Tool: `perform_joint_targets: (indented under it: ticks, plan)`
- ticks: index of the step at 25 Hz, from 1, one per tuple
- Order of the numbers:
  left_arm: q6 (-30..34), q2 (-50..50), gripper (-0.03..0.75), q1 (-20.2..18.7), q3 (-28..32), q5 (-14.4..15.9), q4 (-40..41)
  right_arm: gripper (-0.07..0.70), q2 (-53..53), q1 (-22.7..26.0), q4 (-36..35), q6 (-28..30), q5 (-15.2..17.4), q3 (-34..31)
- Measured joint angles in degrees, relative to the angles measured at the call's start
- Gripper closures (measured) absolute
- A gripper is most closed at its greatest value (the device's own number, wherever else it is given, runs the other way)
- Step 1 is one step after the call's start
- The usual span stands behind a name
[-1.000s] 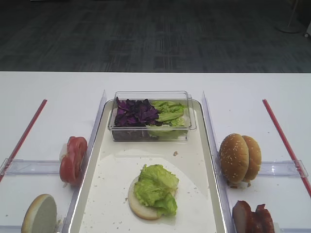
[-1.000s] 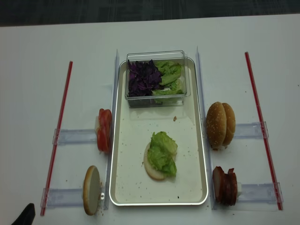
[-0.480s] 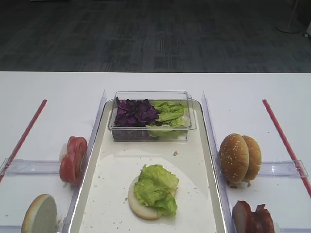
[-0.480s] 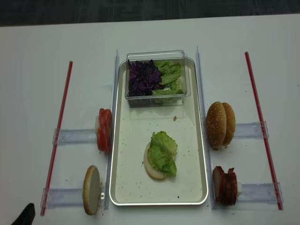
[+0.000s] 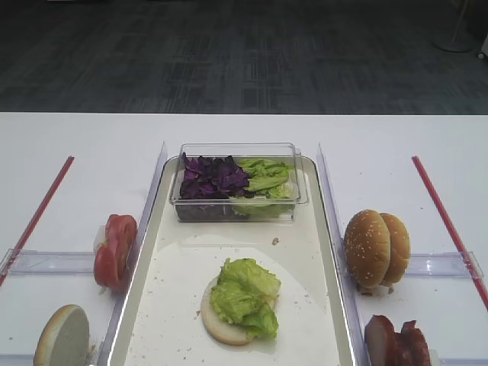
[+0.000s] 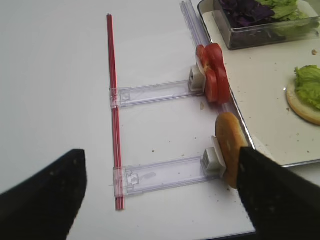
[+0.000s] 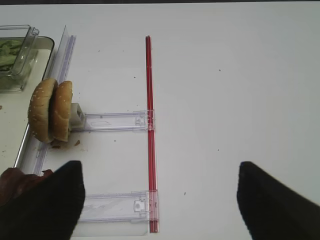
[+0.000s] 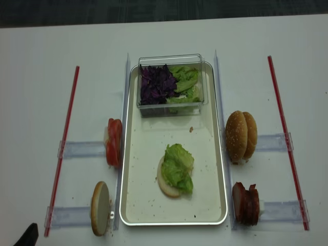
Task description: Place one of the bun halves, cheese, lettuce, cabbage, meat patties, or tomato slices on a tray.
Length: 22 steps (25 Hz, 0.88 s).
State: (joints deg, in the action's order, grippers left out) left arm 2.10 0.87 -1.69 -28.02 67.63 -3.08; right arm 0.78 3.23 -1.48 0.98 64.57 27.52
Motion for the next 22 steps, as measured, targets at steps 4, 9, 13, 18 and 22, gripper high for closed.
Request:
perform_joint_targets:
  ticks: [4, 9, 13, 18, 22]
  plan:
    - [0.0, 0.0, 0.151, 0.0, 0.0, 0.0, 0.0, -0.003, 0.0, 0.0, 0.0, 0.0, 0.0, 0.0]
    - [0.0, 0.0, 0.151, 0.0, 0.0, 0.0, 0.0, -0.003, 0.1, -1.8, 0.0, 0.0, 0.0, 0.0]
    - [0.0, 0.0, 0.151, 0.0, 0.0, 0.0, 0.0, -0.003, 0.1, -1.9, 0.0, 0.0, 0.0, 0.0]
    - [0.0, 0.0, 0.151, 0.0, 0.0, 0.0, 0.0, -0.003, 0.1, -1.9, 0.0, 0.0, 0.0, 0.0]
    - [0.0, 0.0, 0.151, 0.0, 0.0, 0.0, 0.0, -0.003, 0.1, -2.0, 0.0, 0.0, 0.0, 0.0]
